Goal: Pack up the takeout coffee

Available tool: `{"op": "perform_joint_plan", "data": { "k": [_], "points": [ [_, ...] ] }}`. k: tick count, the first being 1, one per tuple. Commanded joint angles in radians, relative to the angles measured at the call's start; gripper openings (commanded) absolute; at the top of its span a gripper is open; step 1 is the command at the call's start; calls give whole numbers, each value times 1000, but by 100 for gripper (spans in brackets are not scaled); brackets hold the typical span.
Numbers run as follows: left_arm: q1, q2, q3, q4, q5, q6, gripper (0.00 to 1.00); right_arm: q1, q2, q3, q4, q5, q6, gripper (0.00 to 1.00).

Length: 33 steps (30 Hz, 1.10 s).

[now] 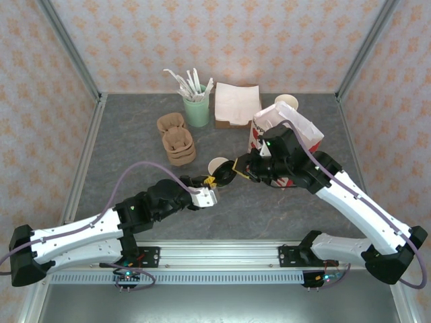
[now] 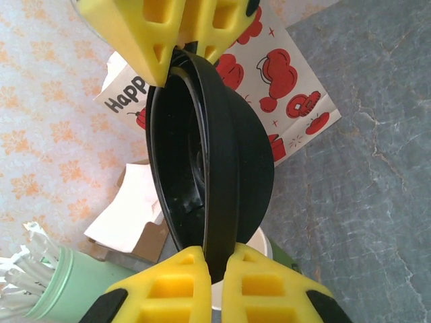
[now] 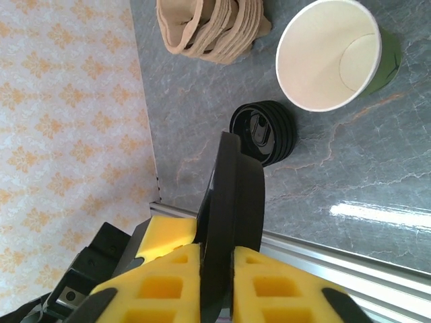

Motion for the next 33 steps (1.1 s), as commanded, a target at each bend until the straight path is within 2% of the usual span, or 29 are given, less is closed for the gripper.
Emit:
{"op": "perform_joint_plan", "data": {
  "k": [1,4,7,12,14,16,22,31,33],
  "points": [
    [-7,10,42,44,18,-76,1,-6,-14,27,-12,50,-29,23],
    [4,20,42,47,22,-125,0,-8,-26,39,-34,122,-57,33],
    [51,25,43,50,66,-206,0,-7,-39,66,-104,253,-67,42],
    [147,60,70,13,129,-379,1,-8,-103,30,-62,360,-101,49],
    [188,75,86,-12,182,-445,0,-8,-124,5,-38,380,-122,49],
    [216,95,106,-37,188,-538,0,-8,-127,-16,-24,376,-146,48],
    [301,153,177,-135,277,-828,0,-6,-106,-127,93,279,-140,46],
    [421,231,161,-99,516,-1249,2,8,-79,-259,229,274,-76,45],
    [438,259,153,-76,581,-1338,4,13,-60,-268,233,295,-51,43]
  ]
}}
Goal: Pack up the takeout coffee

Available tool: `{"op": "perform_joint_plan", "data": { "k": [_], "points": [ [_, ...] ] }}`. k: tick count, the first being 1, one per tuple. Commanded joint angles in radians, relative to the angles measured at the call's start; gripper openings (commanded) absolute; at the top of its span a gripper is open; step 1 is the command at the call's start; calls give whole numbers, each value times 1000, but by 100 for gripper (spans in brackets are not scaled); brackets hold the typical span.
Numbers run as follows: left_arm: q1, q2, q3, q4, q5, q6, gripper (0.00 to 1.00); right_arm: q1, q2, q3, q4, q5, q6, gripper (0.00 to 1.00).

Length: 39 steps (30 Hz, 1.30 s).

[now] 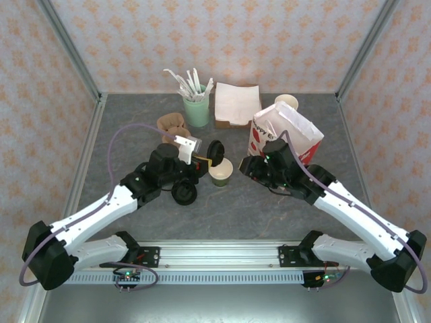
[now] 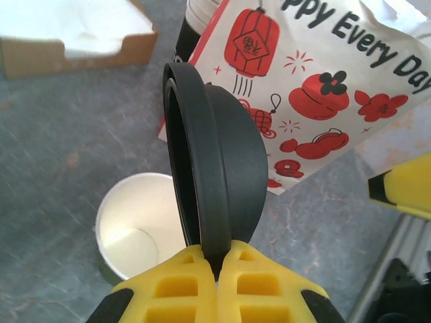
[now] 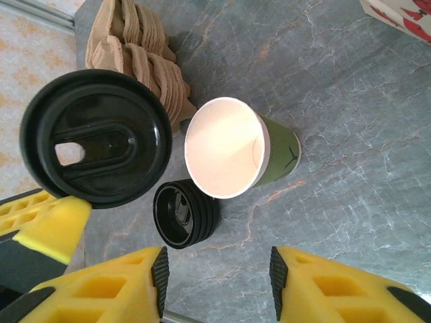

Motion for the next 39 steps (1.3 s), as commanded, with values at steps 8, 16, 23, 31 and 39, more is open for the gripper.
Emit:
{"op": "perform_joint_plan", "data": {
  "k": [8,16,23,31,39],
  "points": [
    [69,115,-8,44,251,-336,6,26,122,-4,93,14,56,41],
    [101,133,-44,98,285,-385,6,26,184,5,126,41,47,43],
    [114,169,-99,203,318,-443,6,19,217,15,134,69,73,43],
    [123,192,-122,241,319,-458,16,-10,251,8,160,61,72,42],
    [129,215,-112,212,308,-437,26,-25,315,31,183,62,61,43]
  ]
}}
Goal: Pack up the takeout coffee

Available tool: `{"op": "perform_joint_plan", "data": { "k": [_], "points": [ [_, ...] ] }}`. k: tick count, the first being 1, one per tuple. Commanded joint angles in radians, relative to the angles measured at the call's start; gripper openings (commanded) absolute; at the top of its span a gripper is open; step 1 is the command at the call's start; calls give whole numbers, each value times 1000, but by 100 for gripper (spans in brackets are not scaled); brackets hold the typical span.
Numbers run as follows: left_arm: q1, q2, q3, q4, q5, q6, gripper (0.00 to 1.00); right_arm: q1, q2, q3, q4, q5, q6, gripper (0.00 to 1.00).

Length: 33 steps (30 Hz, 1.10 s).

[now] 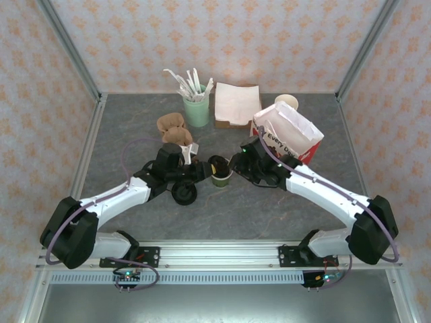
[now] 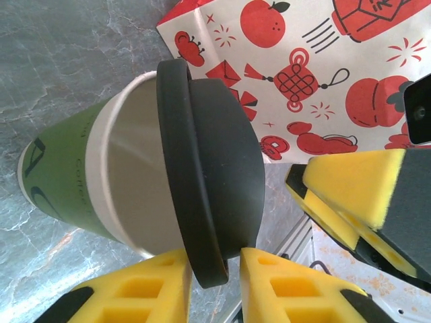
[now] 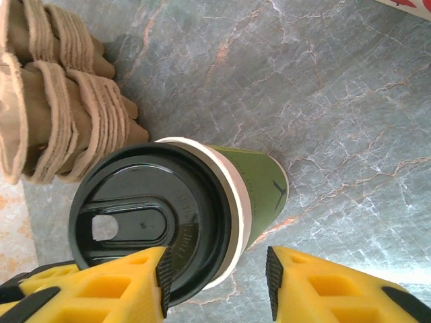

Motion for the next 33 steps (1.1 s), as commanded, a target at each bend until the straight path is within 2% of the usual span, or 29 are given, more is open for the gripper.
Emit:
{"op": "perform_joint_plan", "data": {
  "k": [1,8,14,21,33],
  "points": [
    [13,10,-1,2,9,18,26,-4,29,40,23,30,-4,43],
    [13,-10,-1,-31,-1,41,36,-4,68,70,17,39,-20,43],
    [14,9,15,-60,11,74,40,-5,80,73,18,45,-24,44],
    [14,3,60,-179,-20,158,51,-5,89,69,23,47,-24,46],
    [13,23,121,-262,-58,231,53,-5,98,70,30,44,-29,46]
  ]
}}
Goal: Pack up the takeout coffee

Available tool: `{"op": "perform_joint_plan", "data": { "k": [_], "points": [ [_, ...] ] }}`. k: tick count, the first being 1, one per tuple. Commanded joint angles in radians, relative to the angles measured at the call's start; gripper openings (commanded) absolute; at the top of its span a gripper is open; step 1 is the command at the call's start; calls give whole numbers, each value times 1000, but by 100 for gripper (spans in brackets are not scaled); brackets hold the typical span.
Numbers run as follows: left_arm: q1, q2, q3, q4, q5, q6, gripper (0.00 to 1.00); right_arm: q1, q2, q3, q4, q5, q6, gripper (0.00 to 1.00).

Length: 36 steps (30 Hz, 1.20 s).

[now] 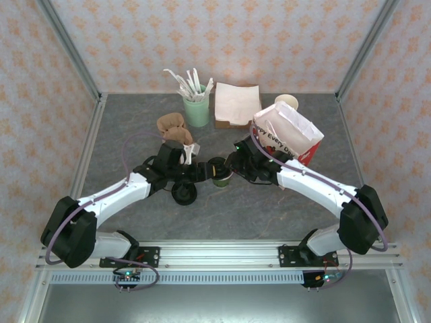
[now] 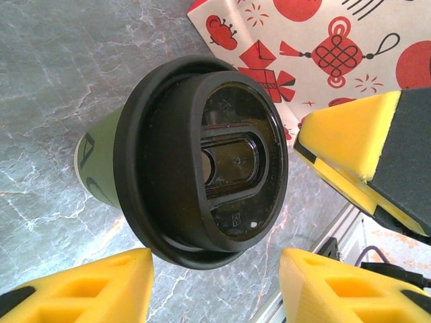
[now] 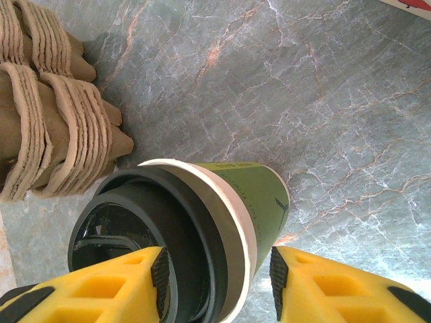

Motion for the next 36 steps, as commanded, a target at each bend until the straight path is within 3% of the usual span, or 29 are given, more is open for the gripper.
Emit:
{"op": "perform_joint_plan", "data": {
  "k": [1,16,27,36],
  "points": [
    [5,22,40,-38,-25,41,53,-5,4,26,18,30,-19,46],
    [-58,52,95,-60,-31,73,53,-14,2,16,20,25,-25,47],
    [-55,24,164,-163,-98,127,57,-16,-4,-7,19,21,-28,44],
    [-55,69,252,-220,-276,132,57,-16,-18,-47,22,6,-27,44]
  ]
}}
